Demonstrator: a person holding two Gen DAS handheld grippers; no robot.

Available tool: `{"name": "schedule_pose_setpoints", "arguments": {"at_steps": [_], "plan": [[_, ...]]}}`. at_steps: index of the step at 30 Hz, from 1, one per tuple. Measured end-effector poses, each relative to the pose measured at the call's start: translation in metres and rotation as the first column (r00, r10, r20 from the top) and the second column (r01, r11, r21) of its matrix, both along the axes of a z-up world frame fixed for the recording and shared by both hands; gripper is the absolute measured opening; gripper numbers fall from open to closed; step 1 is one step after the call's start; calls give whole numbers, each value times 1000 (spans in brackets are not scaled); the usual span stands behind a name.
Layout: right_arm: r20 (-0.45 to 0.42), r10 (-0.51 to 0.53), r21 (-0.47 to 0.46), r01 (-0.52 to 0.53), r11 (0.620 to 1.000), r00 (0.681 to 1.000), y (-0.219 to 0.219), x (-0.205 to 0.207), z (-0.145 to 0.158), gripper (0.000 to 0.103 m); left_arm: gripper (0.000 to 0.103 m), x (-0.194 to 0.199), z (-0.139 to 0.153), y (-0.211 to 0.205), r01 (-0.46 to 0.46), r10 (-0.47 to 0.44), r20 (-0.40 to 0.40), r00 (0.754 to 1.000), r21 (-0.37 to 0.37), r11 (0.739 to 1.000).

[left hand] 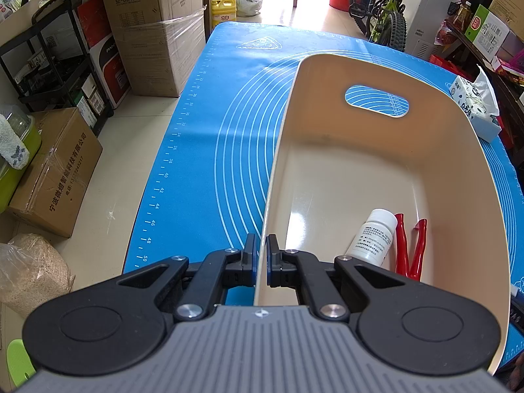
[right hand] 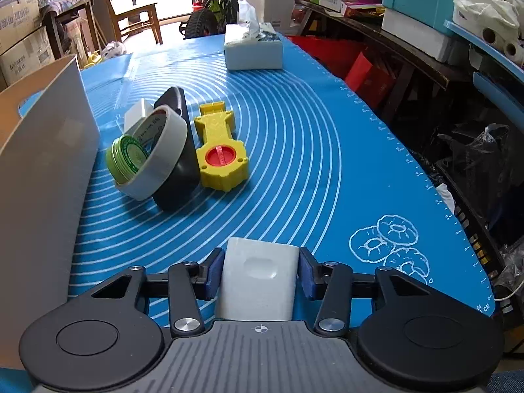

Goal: Organize rigid objects
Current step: 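Carry the white block into the basket and release it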

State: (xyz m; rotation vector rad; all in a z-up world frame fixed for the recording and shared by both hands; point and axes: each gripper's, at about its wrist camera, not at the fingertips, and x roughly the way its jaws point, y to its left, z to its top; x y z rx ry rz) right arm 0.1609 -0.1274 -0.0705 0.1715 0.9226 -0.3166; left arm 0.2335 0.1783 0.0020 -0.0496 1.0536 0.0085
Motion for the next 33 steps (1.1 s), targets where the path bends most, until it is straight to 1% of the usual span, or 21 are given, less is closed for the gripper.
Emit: {"name": "schedule_pose_setpoints", "arguments": {"at_steps": [5,10,16,19,21,25,29,33], "plan": [[79,22,3,-22,1000,997,1,1,24,52,7,0,0,0,-1,1,0,1000,0,1000],[153,41,-21,-38,999,987,6,3,46,52,7,0,0,0,0,0,0,1000,-1,1000],[241,61,-27,-56,998,969,13,4,74,52,7,0,0,0,0,0,0,1000,0,1000],[290,97,-36,-91,995,952,21,9,94,52,7,0,0,0,0,0,0,1000,0,1000],[322,123,-26,-121,992,939,28,13,107,52,7,0,0,0,0,0,0,1000,0,1000],[375,202,-20,-210,978,905,49,23,127,52,7,0,0,0,0,0,0,1000,0,1000],[397,290,-31,-303,953,871,76,38,132,52,7,0,0,0,0,0,0,1000,-1,1000],[380,376,-50,-387,921,845,107,50,126,52,7,0,0,0,1,-1,0,1000,-1,1000]]}}
